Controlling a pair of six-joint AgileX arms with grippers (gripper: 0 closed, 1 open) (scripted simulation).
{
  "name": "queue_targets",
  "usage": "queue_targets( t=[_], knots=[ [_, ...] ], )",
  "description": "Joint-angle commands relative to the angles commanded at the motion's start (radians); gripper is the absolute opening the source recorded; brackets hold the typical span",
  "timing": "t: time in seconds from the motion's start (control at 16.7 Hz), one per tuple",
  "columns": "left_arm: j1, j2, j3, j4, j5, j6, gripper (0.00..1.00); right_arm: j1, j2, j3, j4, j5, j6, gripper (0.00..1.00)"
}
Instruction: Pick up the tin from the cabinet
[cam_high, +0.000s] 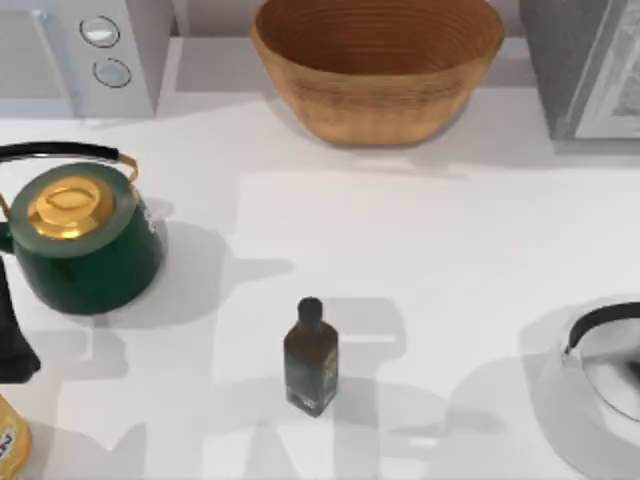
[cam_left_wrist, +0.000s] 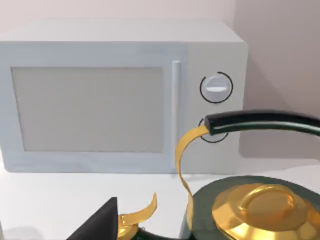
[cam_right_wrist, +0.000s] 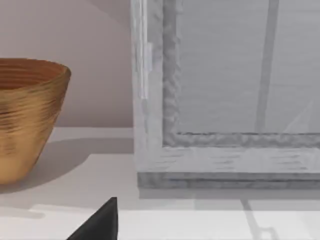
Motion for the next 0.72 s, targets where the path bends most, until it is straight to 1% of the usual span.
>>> queue_targets(
  t=[0.18, 0.36, 0.54, 0.72],
  knots=[
    [0.0, 0.0, 0.0, 0.0, 0.0, 0.0, 1.0, 0.001, 0.006, 0.009, -0.002, 0.001, 0.0, 1.0],
    [0.0, 0.0, 0.0, 0.0, 0.0, 0.0, 1.0, 0.01, 0.068, 0.094, -0.022, 0.01, 0.002, 1.0],
    [0.0, 0.0, 0.0, 0.0, 0.0, 0.0, 1.0, 0.026, 0.185, 0.246, -0.06, 0.027, 0.004, 1.0],
    [0.0, 0.0, 0.0, 0.0, 0.0, 0.0, 1.0, 0.048, 0.343, 0.45, -0.11, 0.051, 0.007, 1.0]
  ],
)
